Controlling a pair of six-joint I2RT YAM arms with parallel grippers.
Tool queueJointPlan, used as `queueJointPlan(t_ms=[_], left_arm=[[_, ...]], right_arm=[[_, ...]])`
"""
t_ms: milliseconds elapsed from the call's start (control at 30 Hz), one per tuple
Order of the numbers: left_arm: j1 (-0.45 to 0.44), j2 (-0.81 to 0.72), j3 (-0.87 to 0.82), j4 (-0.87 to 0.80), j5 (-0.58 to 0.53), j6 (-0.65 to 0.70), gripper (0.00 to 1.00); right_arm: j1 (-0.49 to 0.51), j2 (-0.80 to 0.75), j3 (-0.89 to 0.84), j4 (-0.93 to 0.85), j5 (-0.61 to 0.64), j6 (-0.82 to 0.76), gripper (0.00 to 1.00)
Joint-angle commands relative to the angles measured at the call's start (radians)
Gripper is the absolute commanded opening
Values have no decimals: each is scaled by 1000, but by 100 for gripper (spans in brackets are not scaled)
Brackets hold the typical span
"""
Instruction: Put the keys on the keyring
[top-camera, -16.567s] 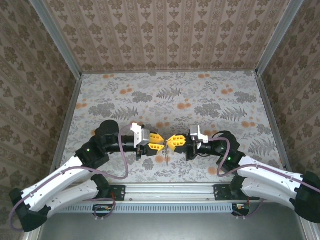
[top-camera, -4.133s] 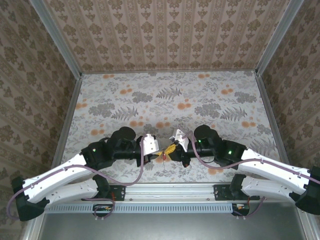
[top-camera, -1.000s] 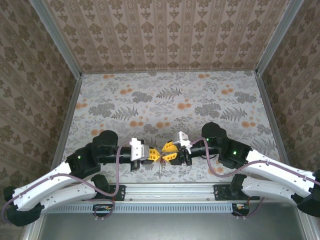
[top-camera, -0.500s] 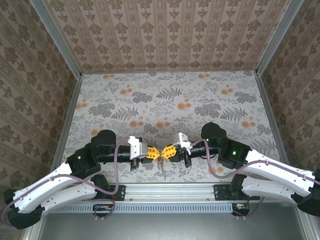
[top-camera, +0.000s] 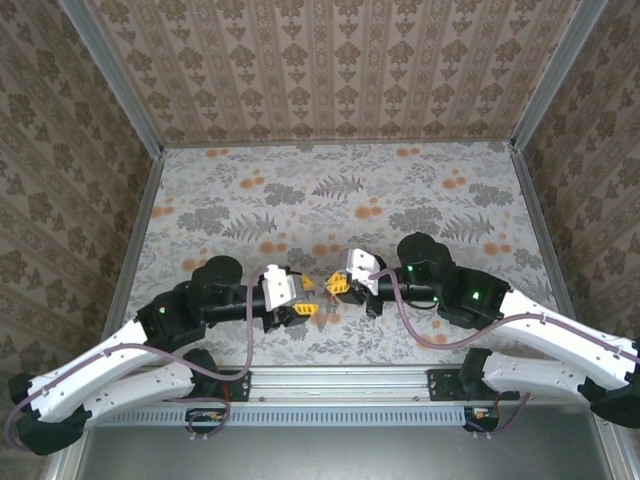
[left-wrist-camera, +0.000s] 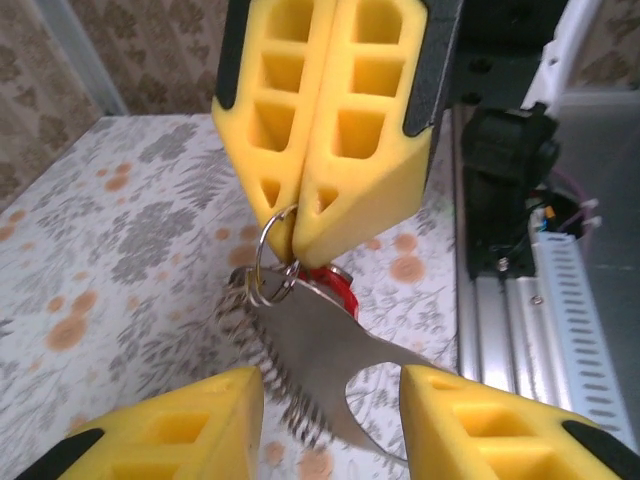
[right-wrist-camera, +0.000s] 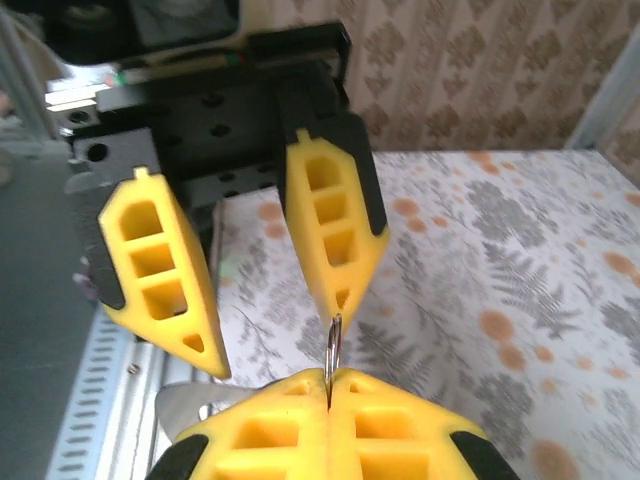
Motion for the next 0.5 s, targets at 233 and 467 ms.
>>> queueJointPlan(t_ms=[233,467], left_arm=[[-5,49,50,-3,-82,78,38],[-7,77,48,38,-16,82,34]], right_arm=[[26,99,134,-256,128,-105,0],[32,117,158,-269,69,-121,0]])
